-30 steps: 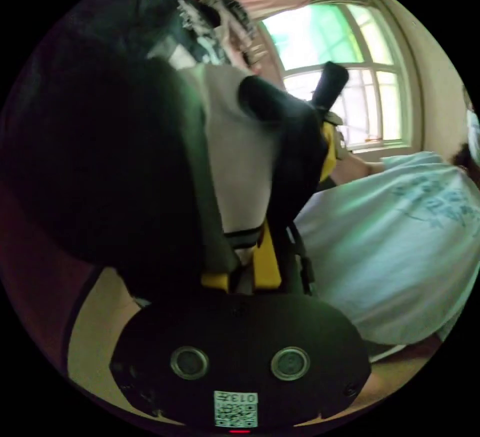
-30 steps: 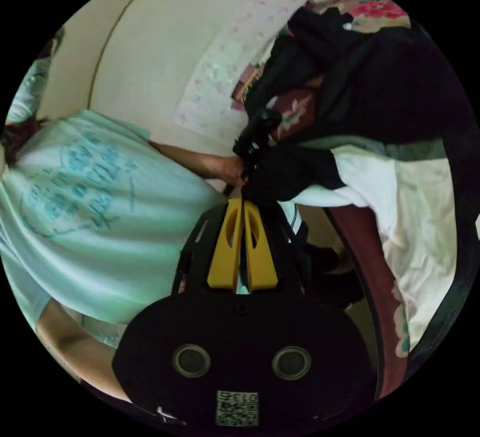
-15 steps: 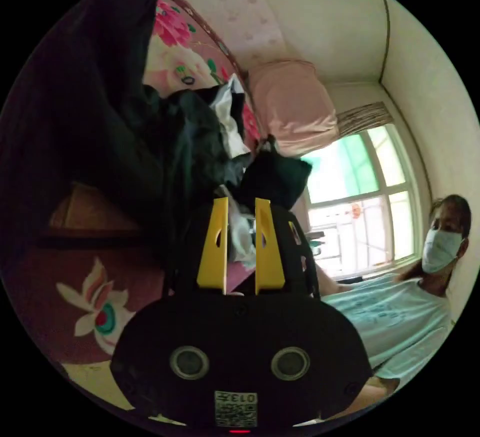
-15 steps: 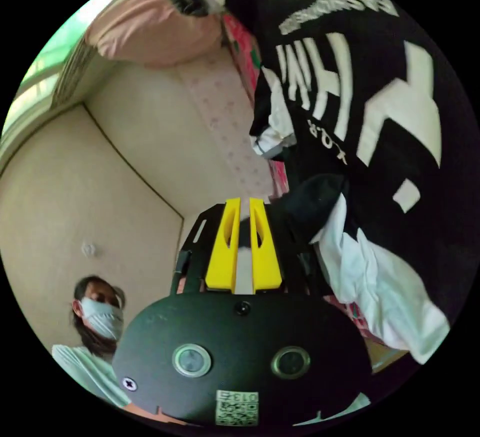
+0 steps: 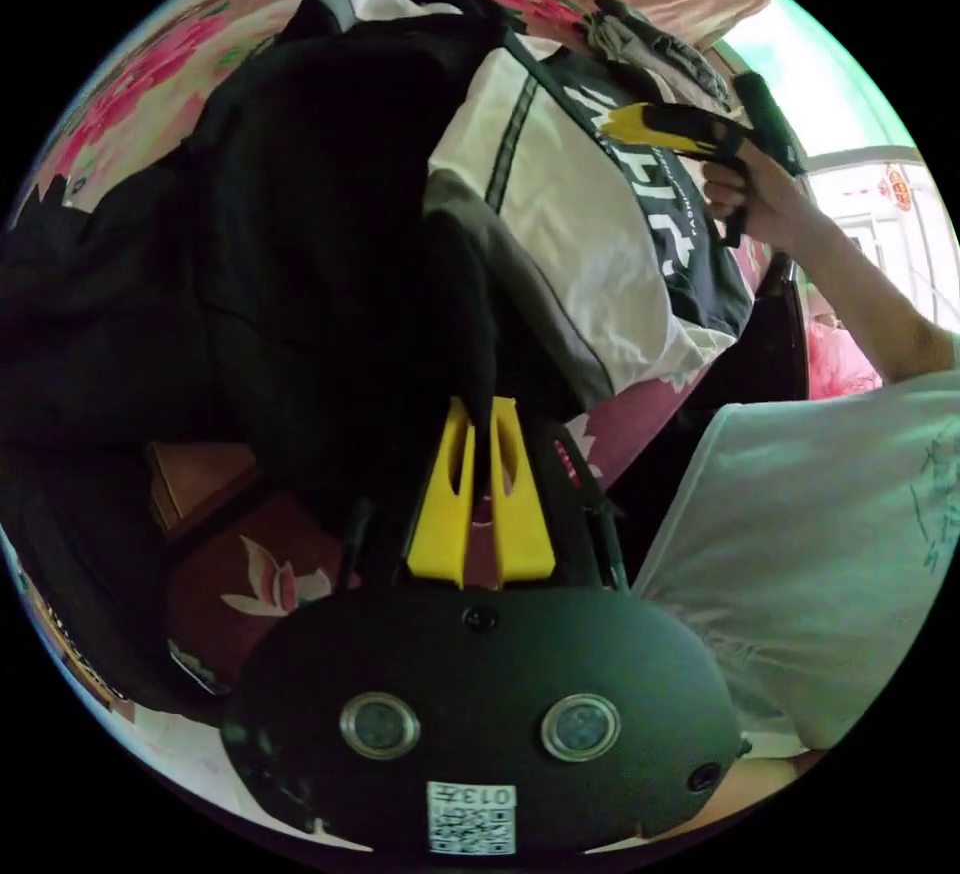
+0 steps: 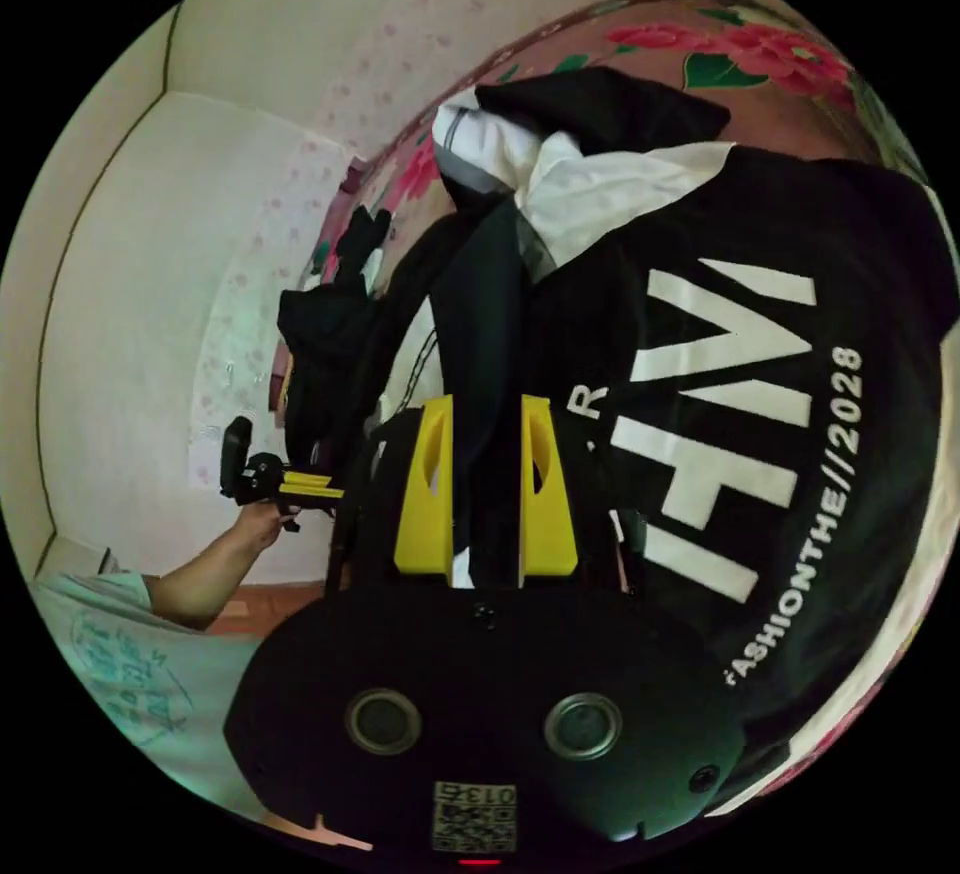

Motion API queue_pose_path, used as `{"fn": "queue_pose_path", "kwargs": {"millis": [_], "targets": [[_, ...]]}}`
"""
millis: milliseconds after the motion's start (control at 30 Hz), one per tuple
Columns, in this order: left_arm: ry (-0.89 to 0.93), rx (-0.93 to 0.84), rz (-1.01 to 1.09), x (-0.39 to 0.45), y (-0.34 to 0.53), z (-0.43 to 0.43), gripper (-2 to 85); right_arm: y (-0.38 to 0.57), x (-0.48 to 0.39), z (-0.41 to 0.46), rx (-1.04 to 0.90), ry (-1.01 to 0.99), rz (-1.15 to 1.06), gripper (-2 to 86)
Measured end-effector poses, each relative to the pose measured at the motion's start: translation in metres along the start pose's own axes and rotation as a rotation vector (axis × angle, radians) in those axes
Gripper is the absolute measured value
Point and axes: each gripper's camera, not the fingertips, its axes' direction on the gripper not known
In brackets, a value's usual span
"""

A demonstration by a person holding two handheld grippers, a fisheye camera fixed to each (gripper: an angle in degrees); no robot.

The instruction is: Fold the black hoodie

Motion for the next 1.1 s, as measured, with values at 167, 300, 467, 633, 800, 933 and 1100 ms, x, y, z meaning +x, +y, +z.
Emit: {"fn": "queue_pose_path", "kwargs": {"millis": [167, 300, 467, 633, 800, 933, 1100], "targets": [[0.131, -0.002, -0.094, 0.002, 0.05, 0.015, 1.2, -0.028, -0.044, 0.034, -0.163, -0.201, -0.243, 4.0], [0.261, 0.064, -0.244, -0.004, 0.077, 0.039, 0.9, -0.029, -0.078, 0.017, -0.121, -0.114, -0.472, 3.5], [0.174, -0.024, -0.263, 0.017, 0.064, 0.059, 0.6, -0.067, -0.022, 0.0, 0.032, -0.006, -0.242, 4.8], [0.073, -0.13, -0.245, 0.044, 0.047, 0.081, 0.4, -0.111, -0.017, 0.043, -0.051, -0.244, -0.182, 7.7], [0.059, -0.134, -0.265, 0.06, 0.053, 0.093, 0.4, -0.117, -0.079, 0.09, -0.28, -0.141, -0.378, 1.6], [-0.016, -0.081, -0.225, 0.088, 0.068, 0.092, 0.8, -0.085, -0.135, 0.023, 0.016, -0.042, -0.639, 1.4], [-0.054, -0.003, -0.224, 0.107, 0.086, 0.098, 3.4, -0.073, -0.102, -0.022, 0.129, 0.067, -0.506, 9.3]]}}
